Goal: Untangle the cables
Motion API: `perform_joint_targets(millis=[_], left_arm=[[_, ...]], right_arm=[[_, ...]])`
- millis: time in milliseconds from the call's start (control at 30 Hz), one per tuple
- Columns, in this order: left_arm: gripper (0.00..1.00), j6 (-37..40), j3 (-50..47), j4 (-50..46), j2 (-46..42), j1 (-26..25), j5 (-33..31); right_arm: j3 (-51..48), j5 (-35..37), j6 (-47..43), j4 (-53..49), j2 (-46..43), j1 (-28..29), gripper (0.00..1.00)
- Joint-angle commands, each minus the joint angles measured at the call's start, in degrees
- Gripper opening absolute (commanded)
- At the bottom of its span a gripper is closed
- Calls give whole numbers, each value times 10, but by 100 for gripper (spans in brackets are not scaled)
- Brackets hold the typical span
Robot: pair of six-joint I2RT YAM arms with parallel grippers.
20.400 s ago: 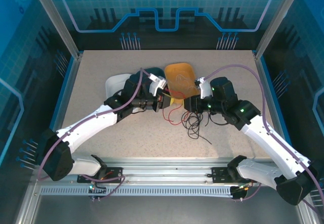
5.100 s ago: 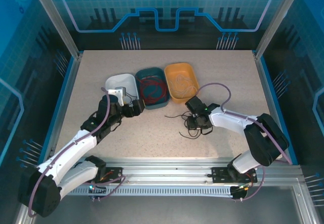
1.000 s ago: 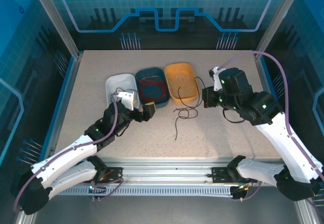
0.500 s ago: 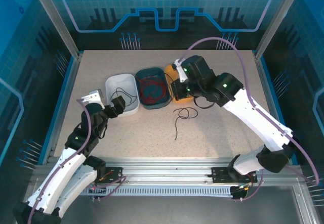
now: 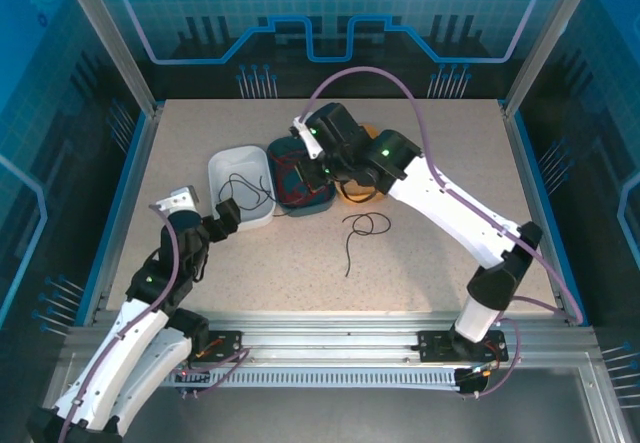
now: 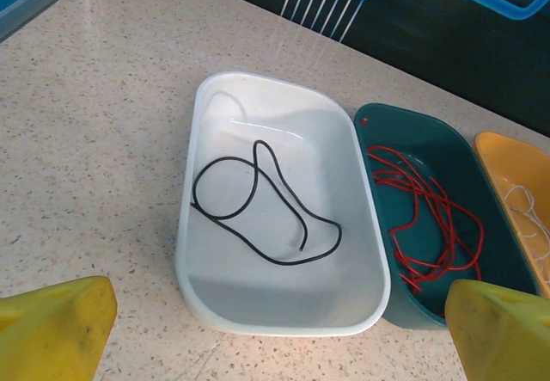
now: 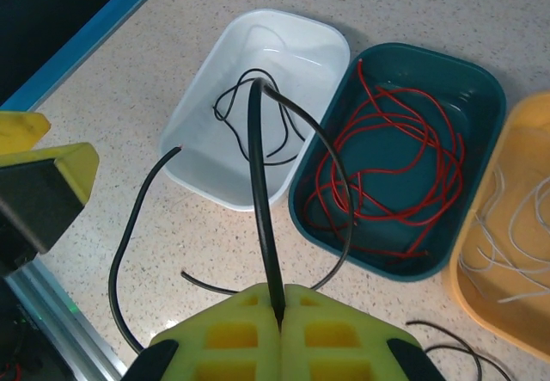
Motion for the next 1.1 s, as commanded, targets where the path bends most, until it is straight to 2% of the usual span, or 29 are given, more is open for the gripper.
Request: perform_joint_targets(millis=[0, 300, 633, 1067], left_arm=[[99, 13, -14, -6, -16, 6, -31], [99, 10, -21, -17, -44, 6, -25], [99, 9, -28, -3, -44, 6, -10], [99, 9, -35, 2, -43, 6, -5]], right_arm=[[40, 0, -20, 15, 37, 12, 0], [113, -15, -53, 69, 151, 23, 0], [231, 49, -88, 90, 295, 35, 0], [265, 91, -103, 137, 372, 35, 3]])
